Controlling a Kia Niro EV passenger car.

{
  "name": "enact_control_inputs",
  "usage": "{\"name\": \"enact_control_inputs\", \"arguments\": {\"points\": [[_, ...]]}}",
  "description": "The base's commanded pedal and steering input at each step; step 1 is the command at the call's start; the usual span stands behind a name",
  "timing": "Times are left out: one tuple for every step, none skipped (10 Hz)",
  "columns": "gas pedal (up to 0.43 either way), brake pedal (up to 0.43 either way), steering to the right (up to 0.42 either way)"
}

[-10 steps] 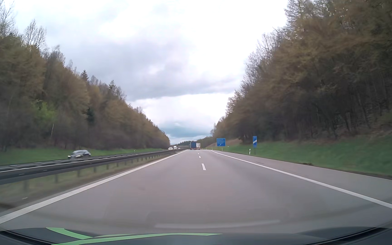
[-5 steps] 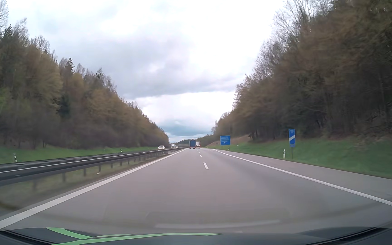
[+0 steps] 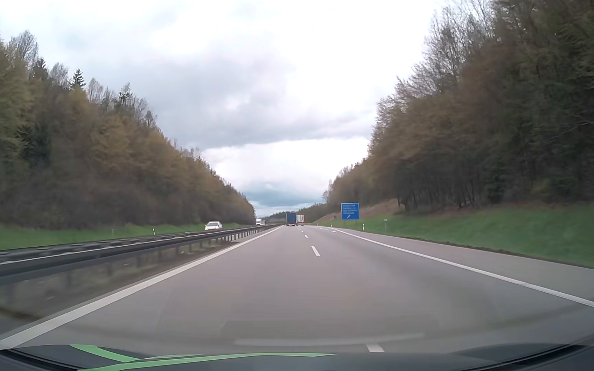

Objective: Follow the waypoints while adhering to traffic rules and regulations

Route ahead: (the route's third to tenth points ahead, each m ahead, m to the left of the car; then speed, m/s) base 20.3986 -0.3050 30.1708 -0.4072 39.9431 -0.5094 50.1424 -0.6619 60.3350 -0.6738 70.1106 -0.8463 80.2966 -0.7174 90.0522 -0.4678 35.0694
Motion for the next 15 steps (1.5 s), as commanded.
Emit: {"name": "enact_control_inputs", "arguments": {"points": [[0.0, 0.0, -0.002], [0.0, 0.0, -0.002], [0.0, 0.0, -0.002], [0.0, 0.0, -0.002], [0.0, 0.0, -0.003], [0.0, 0.0, -0.003], [0.0, 0.0, -0.003], [0.0, 0.0, -0.003], [0.0, 0.0, -0.003], [0.0, 0.0, -0.003], [0.0, 0.0, -0.003], [0.0, 0.0, -0.004], [0.0, 0.0, -0.003], [0.0, 0.0, -0.003], [0.008, 0.0, -0.003]]}}
